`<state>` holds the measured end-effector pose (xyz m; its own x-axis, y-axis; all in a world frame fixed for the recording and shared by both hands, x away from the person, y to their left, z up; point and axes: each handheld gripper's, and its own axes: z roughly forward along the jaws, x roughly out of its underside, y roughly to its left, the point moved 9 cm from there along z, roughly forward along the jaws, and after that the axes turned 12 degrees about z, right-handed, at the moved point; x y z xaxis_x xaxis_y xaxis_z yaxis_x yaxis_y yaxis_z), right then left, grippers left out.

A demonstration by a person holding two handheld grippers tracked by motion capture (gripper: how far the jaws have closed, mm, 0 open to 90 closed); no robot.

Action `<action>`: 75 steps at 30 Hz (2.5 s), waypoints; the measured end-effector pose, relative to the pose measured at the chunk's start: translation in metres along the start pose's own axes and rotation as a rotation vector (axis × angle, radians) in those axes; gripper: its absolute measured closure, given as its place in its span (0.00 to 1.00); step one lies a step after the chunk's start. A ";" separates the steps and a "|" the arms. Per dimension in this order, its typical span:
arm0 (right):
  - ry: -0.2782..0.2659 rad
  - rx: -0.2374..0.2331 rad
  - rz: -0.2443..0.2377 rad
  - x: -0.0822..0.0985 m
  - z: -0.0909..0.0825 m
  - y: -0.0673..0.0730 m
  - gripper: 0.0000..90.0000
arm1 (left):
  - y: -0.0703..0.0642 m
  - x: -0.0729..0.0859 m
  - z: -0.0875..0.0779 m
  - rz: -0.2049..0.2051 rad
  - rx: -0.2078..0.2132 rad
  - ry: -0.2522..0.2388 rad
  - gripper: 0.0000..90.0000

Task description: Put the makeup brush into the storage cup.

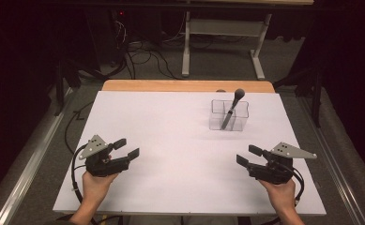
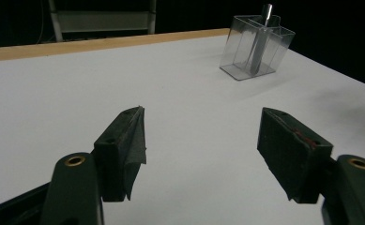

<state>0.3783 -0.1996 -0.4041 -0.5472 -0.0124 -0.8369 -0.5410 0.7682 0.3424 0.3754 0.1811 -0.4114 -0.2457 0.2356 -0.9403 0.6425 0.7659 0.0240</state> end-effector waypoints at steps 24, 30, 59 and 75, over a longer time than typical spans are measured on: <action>-0.009 0.017 0.002 0.009 0.002 -0.009 0.36 | 0.000 -0.001 -0.001 0.002 0.001 -0.005 0.36; -0.015 0.027 0.001 0.010 0.002 -0.013 0.36 | -0.001 -0.001 -0.001 0.002 0.002 -0.005 0.36; -0.024 0.079 -0.002 0.020 0.008 -0.028 0.31 | -0.002 -0.001 0.000 0.008 0.004 -0.001 0.36; -0.049 0.095 0.037 0.020 0.006 -0.036 0.29 | -0.002 0.000 0.001 0.016 0.002 0.006 0.36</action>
<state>0.3905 -0.2233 -0.4356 -0.5323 0.0470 -0.8452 -0.4569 0.8246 0.3336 0.3745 0.1792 -0.4115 -0.2401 0.2516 -0.9376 0.6476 0.7610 0.0383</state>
